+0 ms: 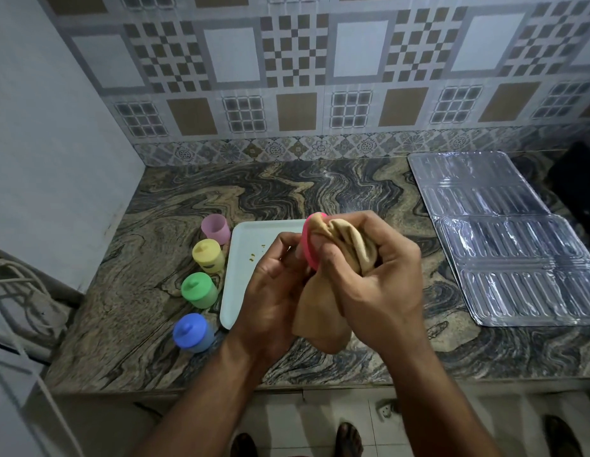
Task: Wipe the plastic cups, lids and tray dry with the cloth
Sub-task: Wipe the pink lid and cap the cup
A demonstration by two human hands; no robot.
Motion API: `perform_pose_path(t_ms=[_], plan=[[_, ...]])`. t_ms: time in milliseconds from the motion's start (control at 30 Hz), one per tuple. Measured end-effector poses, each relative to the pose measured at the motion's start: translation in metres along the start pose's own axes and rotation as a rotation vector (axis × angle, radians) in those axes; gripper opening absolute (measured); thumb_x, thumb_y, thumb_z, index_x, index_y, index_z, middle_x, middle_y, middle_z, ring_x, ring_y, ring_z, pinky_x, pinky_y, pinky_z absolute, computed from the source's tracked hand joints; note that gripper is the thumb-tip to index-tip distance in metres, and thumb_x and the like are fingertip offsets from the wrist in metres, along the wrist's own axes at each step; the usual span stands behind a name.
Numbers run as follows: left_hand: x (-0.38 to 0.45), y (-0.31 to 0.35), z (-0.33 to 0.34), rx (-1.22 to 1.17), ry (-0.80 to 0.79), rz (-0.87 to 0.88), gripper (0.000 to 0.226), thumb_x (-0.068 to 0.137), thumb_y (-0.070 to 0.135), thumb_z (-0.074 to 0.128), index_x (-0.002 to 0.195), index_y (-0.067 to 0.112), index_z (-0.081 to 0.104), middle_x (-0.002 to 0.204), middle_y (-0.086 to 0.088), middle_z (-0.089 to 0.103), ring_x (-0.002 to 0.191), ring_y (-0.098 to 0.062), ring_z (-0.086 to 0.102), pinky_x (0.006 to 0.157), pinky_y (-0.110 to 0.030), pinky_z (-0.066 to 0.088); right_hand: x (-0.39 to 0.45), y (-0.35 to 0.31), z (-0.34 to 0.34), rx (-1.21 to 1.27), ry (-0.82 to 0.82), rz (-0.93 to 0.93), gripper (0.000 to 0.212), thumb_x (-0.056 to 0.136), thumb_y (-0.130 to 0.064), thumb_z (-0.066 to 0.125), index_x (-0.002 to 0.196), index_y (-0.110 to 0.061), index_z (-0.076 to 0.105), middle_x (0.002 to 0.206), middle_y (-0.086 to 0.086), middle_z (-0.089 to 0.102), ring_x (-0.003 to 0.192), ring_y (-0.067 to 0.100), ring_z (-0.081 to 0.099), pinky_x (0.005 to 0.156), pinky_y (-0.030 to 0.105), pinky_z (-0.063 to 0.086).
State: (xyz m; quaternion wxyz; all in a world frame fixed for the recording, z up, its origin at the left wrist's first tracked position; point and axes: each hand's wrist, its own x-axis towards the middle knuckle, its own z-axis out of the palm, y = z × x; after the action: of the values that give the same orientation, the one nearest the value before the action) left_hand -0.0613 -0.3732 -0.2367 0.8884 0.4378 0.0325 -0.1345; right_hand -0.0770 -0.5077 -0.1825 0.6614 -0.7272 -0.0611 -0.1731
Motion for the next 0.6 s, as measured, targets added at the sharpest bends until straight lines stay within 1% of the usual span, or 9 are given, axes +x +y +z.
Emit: perform_pose_path(t_ms=[67,100,200,233,300,367,433,500,600], plan=[[-0.003,0.002,-0.004,-0.019,-0.06,-0.017,0.048,0.104,0.014,0.051,0.143,-0.011,0.038,0.138,-0.038,0.049,0.13,-0.045,0.044,0.117,-0.061,0.031,0.005,-0.001,-0.008,0.007,-0.137,-0.057,0.009,0.087,-0.009,0.078,0.095,-0.012,0.077,0.085,-0.004,0.076,0.078,0.01,0.071,0.073,0.029,0.056],[-0.005,0.003,-0.004,-0.027,-0.084,-0.02,0.05,0.103,0.015,0.056,0.143,-0.01,0.042,0.14,-0.037,0.05,0.131,-0.043,0.047,0.118,-0.058,0.034,0.008,-0.003,-0.013,-0.02,-0.21,-0.095,0.01,0.086,-0.008,0.078,0.096,-0.011,0.077,0.086,0.001,0.075,0.079,0.014,0.07,0.074,0.032,0.055],[-0.009,0.007,-0.001,-0.133,-0.152,-0.036,0.055,0.087,0.019,0.082,0.134,0.0,0.063,0.129,-0.02,0.067,0.119,-0.028,0.066,0.105,-0.037,0.053,0.017,-0.014,-0.027,-0.147,-0.428,-0.179,0.008,0.086,-0.008,0.081,0.093,-0.01,0.077,0.087,0.001,0.069,0.08,0.015,0.068,0.072,0.029,0.052],[-0.01,0.007,-0.001,-0.161,-0.181,-0.037,0.054,0.084,0.02,0.085,0.132,0.003,0.067,0.126,-0.017,0.071,0.115,-0.024,0.069,0.102,-0.034,0.056,0.019,-0.018,-0.03,-0.201,-0.485,-0.194,0.007,0.086,-0.011,0.082,0.092,-0.012,0.077,0.087,-0.002,0.069,0.08,0.014,0.068,0.071,0.027,0.051],[-0.01,0.007,0.0,-0.185,-0.205,-0.053,0.06,0.082,0.021,0.087,0.133,0.001,0.064,0.124,-0.016,0.07,0.112,-0.024,0.069,0.101,-0.033,0.056,0.024,-0.023,-0.037,-0.329,-0.559,-0.199,0.008,0.085,-0.02,0.081,0.092,-0.017,0.081,0.087,-0.005,0.07,0.079,0.014,0.069,0.068,0.029,0.053],[-0.01,0.007,-0.001,-0.221,-0.192,-0.075,0.078,0.08,0.02,0.089,0.143,-0.005,0.051,0.127,-0.018,0.065,0.11,-0.024,0.064,0.101,-0.035,0.054,0.026,-0.025,-0.04,-0.486,-0.57,-0.195,0.009,0.082,-0.024,0.079,0.09,-0.022,0.081,0.085,-0.007,0.071,0.077,0.012,0.069,0.068,0.03,0.053],[-0.008,0.004,-0.004,-0.244,-0.177,-0.084,0.093,0.076,0.019,0.091,0.15,-0.006,0.04,0.134,-0.02,0.06,0.114,-0.026,0.062,0.107,-0.037,0.051,0.024,-0.024,-0.04,-0.619,-0.52,-0.202,0.007,0.081,-0.022,0.08,0.086,-0.023,0.077,0.081,-0.009,0.069,0.073,0.009,0.065,0.066,0.028,0.051],[-0.006,0.0,-0.007,-0.267,-0.16,-0.08,0.096,0.072,0.021,0.095,0.149,0.001,0.043,0.136,-0.019,0.06,0.115,-0.027,0.065,0.108,-0.039,0.05,0.022,-0.021,-0.04,-0.626,-0.436,-0.191,0.008,0.08,-0.019,0.079,0.086,-0.023,0.074,0.08,-0.009,0.068,0.073,0.008,0.064,0.067,0.025,0.05],[-0.005,-0.003,-0.01,-0.287,-0.125,-0.07,0.09,0.066,0.022,0.098,0.139,0.007,0.048,0.13,-0.015,0.066,0.109,-0.025,0.071,0.097,-0.035,0.056,0.022,-0.018,-0.042,-0.591,-0.321,-0.207,0.007,0.078,-0.023,0.075,0.084,-0.02,0.073,0.079,-0.008,0.068,0.073,0.008,0.064,0.067,0.022,0.048]])
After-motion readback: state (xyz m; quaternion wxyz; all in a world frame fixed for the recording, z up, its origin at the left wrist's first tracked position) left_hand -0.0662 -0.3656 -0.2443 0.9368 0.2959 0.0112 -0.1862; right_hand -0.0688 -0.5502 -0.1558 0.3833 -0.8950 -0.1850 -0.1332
